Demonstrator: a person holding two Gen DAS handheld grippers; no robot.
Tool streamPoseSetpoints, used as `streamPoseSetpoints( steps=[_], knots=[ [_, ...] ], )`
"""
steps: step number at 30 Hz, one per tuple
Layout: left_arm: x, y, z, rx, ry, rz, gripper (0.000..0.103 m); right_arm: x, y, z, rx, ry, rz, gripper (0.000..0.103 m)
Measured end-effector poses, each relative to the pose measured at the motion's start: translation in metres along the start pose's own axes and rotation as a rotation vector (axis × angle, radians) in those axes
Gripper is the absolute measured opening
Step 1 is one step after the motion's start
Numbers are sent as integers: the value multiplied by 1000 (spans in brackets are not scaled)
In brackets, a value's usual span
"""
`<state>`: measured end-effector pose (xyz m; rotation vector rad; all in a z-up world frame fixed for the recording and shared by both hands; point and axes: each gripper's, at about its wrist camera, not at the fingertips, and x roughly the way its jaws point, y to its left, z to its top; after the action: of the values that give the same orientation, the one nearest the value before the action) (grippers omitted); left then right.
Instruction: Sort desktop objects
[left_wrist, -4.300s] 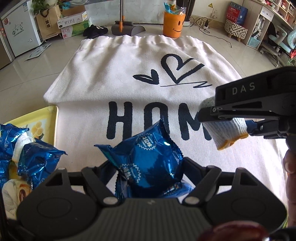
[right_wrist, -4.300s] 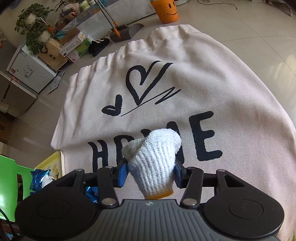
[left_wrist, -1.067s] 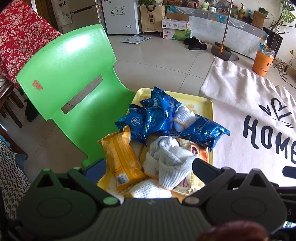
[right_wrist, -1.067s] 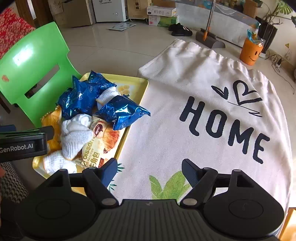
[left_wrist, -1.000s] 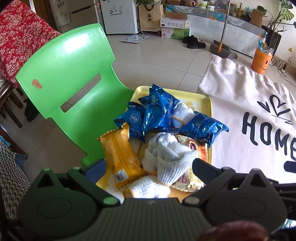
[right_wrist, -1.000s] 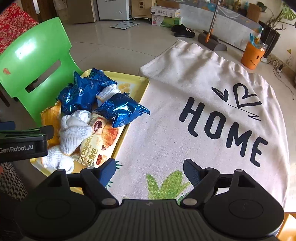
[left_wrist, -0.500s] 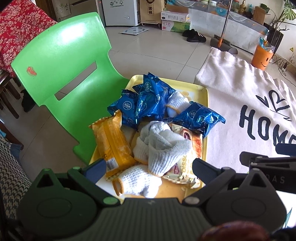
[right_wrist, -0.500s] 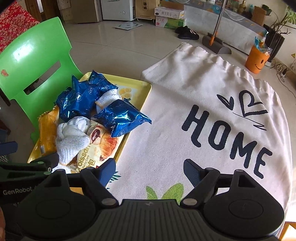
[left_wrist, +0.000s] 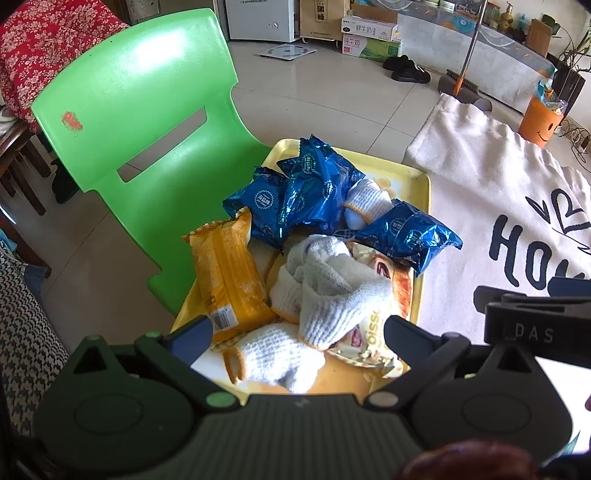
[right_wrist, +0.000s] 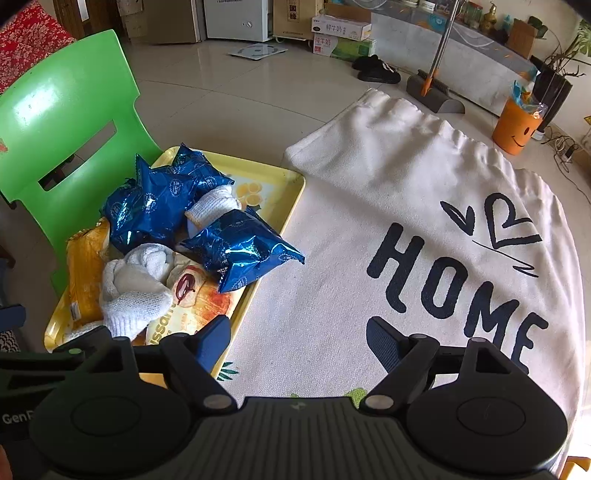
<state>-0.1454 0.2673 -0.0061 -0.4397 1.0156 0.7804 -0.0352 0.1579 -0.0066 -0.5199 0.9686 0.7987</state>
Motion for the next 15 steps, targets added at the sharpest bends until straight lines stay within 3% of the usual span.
streamPoseSetpoints(
  steps=[7, 15],
  knots=[
    [-1, 0, -1, -7, 2, 2, 102, 4, -7, 6, 30, -6, 13, 81],
    [2, -4, -4, -4, 23, -7, 102, 0, -12, 13, 100, -39, 151, 81]
  ],
)
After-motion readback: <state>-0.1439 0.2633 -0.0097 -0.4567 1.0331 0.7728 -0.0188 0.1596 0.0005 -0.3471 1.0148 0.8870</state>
